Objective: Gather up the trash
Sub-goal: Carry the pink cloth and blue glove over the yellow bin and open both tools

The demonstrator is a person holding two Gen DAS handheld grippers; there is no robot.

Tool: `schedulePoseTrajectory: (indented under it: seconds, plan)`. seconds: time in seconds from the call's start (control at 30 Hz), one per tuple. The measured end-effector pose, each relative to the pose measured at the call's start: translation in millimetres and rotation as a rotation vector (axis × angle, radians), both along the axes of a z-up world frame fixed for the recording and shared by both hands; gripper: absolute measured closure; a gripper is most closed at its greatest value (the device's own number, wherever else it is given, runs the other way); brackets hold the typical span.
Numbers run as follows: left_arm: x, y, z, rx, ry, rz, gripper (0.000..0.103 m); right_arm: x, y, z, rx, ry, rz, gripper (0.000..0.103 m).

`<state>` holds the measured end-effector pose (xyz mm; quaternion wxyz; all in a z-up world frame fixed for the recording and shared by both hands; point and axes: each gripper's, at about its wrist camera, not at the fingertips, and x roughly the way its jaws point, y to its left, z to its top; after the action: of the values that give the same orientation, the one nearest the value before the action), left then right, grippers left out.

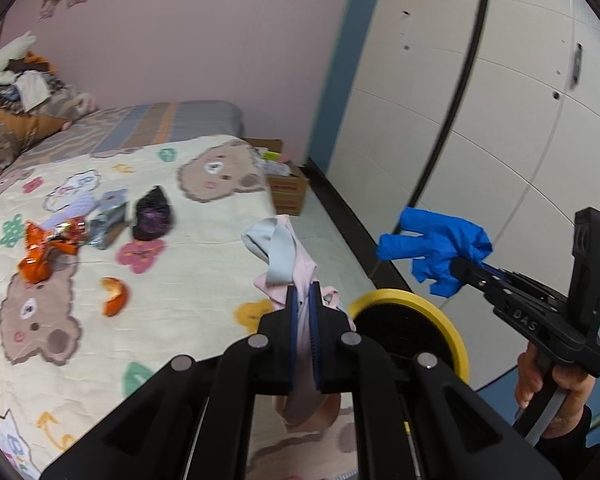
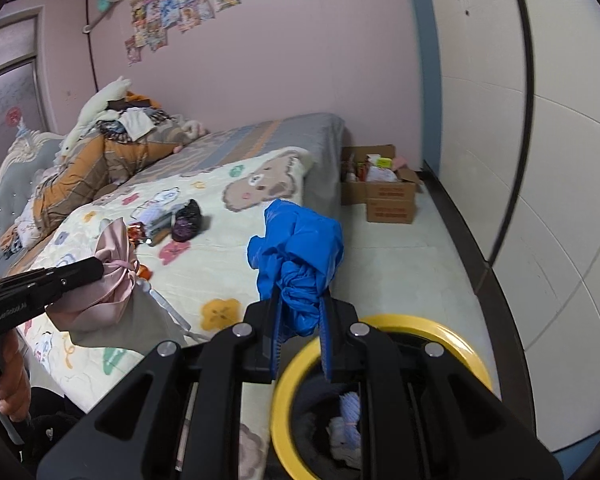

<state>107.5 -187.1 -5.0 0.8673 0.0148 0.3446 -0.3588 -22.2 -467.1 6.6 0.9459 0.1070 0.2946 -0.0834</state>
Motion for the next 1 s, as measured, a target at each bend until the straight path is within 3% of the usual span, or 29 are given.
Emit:
schedulePoseTrajectory:
  seconds: [0.47,0.8,1.0]
  plan:
    - [-32,-84,-34,0.070,0.041,-0.187,0.097,-34,-57,-27,0.042,0.059,-0.102,0.088]
    - [-39,-118,-69,0.149,0.113,-0.224,0.097,-39,-81,-54,0.115,0.102,-0.110,0.088]
    - [-42,-124,-76,0.159,0.125,-0.255,0.097,-42,-86,-58,0.126,0.103,-0.128,0.084]
